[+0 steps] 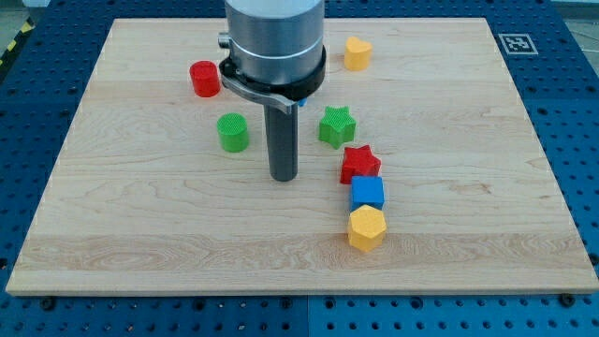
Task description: Place the green star on top of the red star
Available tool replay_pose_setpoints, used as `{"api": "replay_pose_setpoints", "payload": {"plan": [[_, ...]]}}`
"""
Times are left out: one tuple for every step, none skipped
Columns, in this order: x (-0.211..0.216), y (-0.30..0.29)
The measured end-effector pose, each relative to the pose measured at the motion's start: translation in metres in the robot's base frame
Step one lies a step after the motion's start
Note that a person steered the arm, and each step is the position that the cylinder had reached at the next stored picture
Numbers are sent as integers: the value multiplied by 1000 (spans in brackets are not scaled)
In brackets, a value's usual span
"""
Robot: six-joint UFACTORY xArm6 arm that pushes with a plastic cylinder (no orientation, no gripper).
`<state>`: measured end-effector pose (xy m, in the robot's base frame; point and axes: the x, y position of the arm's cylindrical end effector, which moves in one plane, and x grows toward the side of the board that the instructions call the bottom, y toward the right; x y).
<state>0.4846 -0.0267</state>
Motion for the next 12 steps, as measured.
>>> {"api": "replay_pose_setpoints", "payload": {"plan": [[-9,-1],[-22,-3],[-30,-3],[-33,-3],[-47,-3],[-56,-3],[-58,-3],[-69,-3],[-83,-2],[-88,7],[-90,25],[-90,36]]}}
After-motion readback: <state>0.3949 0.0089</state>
